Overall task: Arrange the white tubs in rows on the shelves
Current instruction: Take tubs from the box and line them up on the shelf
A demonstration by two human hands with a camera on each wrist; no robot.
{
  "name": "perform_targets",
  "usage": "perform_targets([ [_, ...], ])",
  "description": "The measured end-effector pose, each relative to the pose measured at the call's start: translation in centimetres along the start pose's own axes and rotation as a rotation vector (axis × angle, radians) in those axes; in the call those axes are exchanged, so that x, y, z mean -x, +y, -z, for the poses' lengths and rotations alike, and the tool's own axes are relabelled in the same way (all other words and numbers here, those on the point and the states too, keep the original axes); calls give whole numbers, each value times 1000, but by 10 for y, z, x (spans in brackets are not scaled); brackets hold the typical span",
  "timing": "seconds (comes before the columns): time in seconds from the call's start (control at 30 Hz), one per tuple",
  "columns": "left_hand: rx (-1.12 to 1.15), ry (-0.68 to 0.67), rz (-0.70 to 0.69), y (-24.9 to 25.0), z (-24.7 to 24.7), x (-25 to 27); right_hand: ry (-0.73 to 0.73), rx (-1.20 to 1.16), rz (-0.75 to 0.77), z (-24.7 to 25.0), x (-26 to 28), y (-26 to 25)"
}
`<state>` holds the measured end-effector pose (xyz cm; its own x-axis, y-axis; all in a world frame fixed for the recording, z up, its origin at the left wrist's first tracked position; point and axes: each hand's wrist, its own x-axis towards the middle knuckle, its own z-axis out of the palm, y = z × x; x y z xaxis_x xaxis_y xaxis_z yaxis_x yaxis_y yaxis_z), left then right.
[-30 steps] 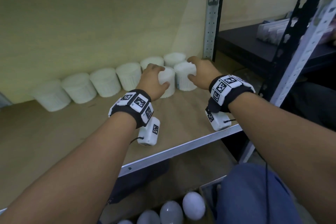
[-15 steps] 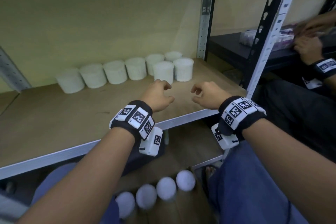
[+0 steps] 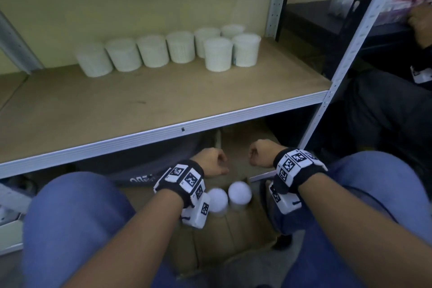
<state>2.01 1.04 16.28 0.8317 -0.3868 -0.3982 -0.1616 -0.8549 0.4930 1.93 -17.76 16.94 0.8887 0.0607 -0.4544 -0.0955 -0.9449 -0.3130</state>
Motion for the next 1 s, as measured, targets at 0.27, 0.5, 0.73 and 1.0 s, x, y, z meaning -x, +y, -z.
perform_targets([
  [0.27,15,-100,175,-50,-88,-44,-99,-92,-59,-86,-42,24],
  [0.5,-85,-216,275,-76,-136,-82,-182,-57,-39,-147,-78,33],
  [0.73,-172,-243,296,-95,-174,-106,-228,164,-73,-187,-113,35],
  [1.0,-243,-134,241,-108,-197,-114,-178,376,-61,-213,-124,38],
])
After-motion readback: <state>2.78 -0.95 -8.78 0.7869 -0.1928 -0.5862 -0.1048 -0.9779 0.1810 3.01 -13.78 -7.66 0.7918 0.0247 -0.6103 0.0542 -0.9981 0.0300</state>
